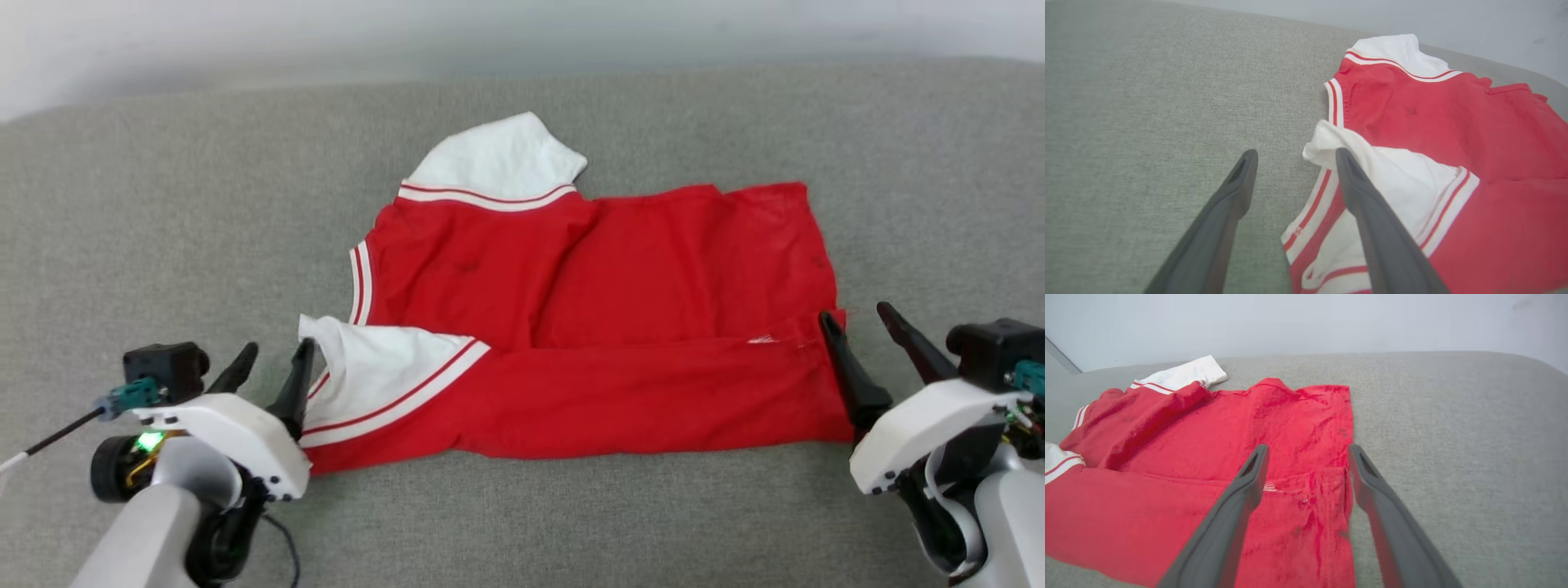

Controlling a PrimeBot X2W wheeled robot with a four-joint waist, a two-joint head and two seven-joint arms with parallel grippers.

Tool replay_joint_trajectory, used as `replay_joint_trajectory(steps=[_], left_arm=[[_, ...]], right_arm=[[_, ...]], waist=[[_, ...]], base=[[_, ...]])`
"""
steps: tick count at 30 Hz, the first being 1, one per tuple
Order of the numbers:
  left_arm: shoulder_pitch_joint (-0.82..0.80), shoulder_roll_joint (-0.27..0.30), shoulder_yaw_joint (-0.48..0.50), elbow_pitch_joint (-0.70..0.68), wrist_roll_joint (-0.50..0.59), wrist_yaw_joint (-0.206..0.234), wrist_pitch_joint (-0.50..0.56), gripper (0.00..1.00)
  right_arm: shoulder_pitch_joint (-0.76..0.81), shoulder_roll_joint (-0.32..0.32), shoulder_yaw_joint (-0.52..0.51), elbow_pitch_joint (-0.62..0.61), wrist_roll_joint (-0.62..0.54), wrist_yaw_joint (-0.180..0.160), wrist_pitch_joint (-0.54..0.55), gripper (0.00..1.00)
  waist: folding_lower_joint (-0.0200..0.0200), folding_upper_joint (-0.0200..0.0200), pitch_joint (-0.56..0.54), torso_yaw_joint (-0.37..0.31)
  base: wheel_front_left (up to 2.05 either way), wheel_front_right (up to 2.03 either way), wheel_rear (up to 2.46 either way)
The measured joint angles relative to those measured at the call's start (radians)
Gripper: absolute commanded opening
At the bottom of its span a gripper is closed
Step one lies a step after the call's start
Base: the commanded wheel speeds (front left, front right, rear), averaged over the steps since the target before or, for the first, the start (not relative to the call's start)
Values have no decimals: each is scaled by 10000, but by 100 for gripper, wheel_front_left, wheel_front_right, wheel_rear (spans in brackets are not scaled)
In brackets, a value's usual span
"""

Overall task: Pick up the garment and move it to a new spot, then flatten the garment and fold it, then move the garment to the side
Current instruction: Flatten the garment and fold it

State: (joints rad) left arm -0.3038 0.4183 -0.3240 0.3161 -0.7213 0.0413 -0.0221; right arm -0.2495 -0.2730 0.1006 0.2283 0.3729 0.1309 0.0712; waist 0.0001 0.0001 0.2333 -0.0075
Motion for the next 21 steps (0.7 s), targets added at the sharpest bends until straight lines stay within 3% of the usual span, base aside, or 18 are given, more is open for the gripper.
replay_joint_trajectory(steps=[5,13,21], left_arm=[[431,834,140,-518,-303,115,1174,100],[1123,2113,-211,-1664,-1104,-44,4190,100],[1753,2412,-238,-2113,-1657,397,5348,100]], right_arm=[[576,345,-146,-265,-318,0,-355,100],[1204,734,-69,-890,-470,0,-219,100],[1249,966,67,-1208,-430,0,-224,100]], waist=[[-1,0,-816,-106],[-3,0,-1556,-610],[-3,0,-971,-1092]], base=[[0,0,0],[0,0,0],[0,0,0]])
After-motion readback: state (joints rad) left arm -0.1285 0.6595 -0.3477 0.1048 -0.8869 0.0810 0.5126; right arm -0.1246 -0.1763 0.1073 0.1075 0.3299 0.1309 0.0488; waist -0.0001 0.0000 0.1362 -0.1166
